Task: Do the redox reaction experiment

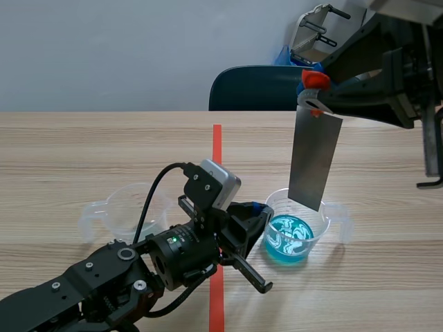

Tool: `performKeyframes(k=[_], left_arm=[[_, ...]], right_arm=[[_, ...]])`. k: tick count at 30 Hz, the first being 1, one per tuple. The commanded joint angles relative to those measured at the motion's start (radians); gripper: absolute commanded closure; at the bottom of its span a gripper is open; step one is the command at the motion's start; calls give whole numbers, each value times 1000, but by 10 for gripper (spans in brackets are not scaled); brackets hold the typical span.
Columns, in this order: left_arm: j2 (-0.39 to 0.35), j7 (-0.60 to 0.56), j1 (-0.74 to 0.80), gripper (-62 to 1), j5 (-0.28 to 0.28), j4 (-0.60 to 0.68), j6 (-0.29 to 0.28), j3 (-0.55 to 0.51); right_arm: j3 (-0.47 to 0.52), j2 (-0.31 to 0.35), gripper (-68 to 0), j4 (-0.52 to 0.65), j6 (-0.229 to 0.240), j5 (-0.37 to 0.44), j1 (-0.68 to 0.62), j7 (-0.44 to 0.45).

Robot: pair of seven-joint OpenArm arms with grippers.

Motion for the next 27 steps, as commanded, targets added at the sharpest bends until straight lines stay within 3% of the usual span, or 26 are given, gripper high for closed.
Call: performKeyframes(k=[1,15,21,27], left_arm=[[17,-14,-3,-23,-8,23,2,-2],[22,-14,2,-23,-9,24,24,-3],[-40,-23,31,-23,-10,46,24,-4],[-140,-32,121,-23,-10,169,44,-6]], right_arm=[[-1,5,-8,12,-8,3,17,15],[-1,5,-8,12,-8,3,17,15],[-1,5,-8,12,-8,3,17,15],[-1,5,-8,12,-8,3,17,15]])
